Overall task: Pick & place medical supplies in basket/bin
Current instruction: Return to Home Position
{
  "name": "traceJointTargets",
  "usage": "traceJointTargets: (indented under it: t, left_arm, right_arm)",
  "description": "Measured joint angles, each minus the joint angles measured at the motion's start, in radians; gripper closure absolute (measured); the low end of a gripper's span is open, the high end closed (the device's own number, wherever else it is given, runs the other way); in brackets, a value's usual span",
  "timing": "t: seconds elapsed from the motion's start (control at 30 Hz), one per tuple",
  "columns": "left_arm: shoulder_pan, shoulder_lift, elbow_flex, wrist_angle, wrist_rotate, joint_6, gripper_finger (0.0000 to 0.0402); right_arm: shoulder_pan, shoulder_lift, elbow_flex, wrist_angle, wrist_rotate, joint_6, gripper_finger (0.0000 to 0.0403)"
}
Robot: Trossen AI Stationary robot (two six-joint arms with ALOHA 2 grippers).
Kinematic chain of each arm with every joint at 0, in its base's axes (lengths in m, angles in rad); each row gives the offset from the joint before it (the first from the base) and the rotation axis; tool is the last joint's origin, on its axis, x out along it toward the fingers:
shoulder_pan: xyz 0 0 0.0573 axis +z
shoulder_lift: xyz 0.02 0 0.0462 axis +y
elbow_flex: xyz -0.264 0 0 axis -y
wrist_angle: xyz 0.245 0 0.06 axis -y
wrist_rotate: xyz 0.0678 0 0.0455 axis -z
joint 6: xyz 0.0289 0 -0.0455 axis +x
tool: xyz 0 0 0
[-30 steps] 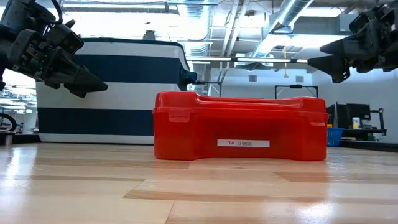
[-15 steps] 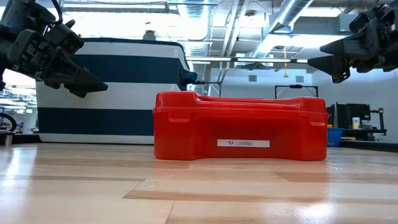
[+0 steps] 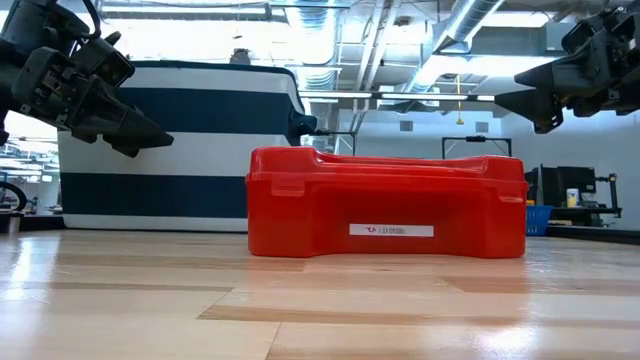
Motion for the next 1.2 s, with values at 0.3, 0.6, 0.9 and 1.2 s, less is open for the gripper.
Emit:
traceJointTargets:
  t: [0.3,0.6,0.9,1.2]
  left_arm:
    - [-0.001,-0.083,0.0,-0.009,0.0,0.0,0.0238]
    - [0.006,-0.226,0.0,0.043,0.0,0.0,0.0238]
    - [0.006,-0.323,0.0,0.043,0.0,0.0,0.0238]
    - [0.006,-0.368,0.0,0.067,0.0,0.0,0.0238]
  right_arm:
    - [0.0,0.0,0.0,0.0,0.0,0.0,0.0143]
    - [0.0,0.0,0.0,0.0,0.0,0.0,0.0143]
    - [0.0,0.0,0.0,0.0,0.0,0.0,0.0143]
    - [0.0,0.0,0.0,0.0,0.0,0.0,0.0143]
